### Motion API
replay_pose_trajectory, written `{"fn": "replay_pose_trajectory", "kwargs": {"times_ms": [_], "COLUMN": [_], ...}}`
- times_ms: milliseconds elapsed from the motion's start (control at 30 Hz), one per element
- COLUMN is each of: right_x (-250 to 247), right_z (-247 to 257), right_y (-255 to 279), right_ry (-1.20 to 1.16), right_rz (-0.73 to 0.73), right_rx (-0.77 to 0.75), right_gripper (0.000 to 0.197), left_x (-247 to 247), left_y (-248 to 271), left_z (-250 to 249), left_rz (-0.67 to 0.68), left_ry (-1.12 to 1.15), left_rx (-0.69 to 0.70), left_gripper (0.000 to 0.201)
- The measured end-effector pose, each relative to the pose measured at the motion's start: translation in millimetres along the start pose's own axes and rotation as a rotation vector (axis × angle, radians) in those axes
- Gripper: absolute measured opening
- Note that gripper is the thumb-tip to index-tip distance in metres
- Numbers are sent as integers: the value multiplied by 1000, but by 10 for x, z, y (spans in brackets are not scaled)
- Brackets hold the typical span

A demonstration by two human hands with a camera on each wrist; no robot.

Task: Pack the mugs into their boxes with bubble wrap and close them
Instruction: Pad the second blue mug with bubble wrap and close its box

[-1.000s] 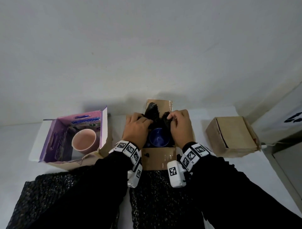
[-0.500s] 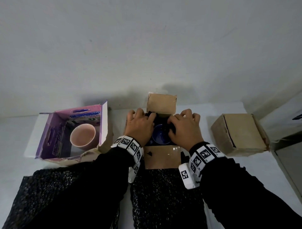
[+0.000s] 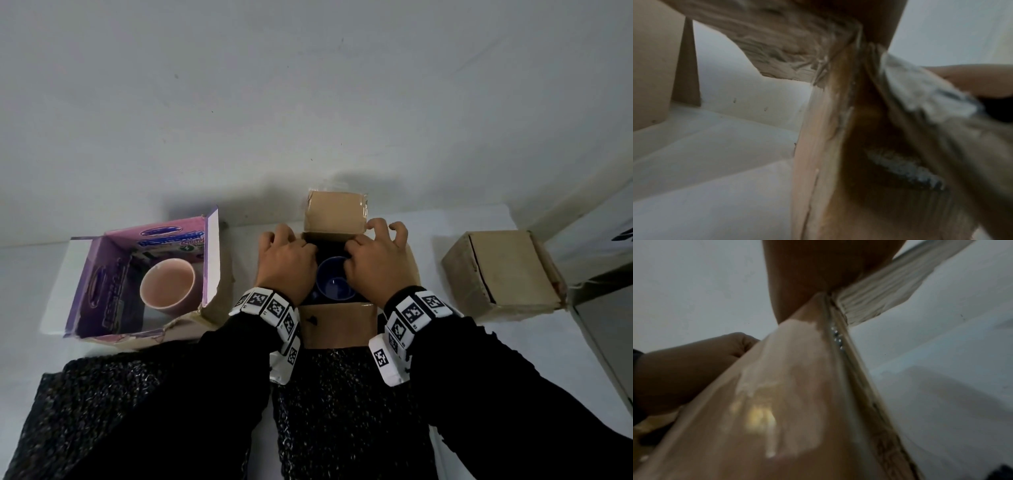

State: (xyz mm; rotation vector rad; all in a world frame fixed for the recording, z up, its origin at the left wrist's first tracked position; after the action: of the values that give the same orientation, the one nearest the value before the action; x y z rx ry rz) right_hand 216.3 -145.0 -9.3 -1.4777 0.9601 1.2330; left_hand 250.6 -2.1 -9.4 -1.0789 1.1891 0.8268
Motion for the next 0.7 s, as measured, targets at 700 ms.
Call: {"fn": "replay_pose_trajectory", "kwargs": {"times_ms": [700], "right_x": [-391], "right_z": [191], "right_y": [595], "right_ry": [-405], "right_rz": [-118], "right_rx": [-136], "right_gripper": [18], "left_x": [-295], "left_y": [535], "left_z": [-74], "left_rz": [184], "left_ry": [-9], "left_rx": [96], "left_gripper": [35]}}
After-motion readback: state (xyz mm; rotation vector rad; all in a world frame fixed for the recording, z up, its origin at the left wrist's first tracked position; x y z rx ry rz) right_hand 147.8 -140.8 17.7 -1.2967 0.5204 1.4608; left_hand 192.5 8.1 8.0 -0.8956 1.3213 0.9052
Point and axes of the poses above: each hand's wrist, its own y-axis away from the middle knuckle, its own x-axis out of the palm, z = x × y, the point moved 5 cm from there along -y, towards the middle knuckle, and after that the axes turned 10 degrees about -x, right-handed, at the moved point
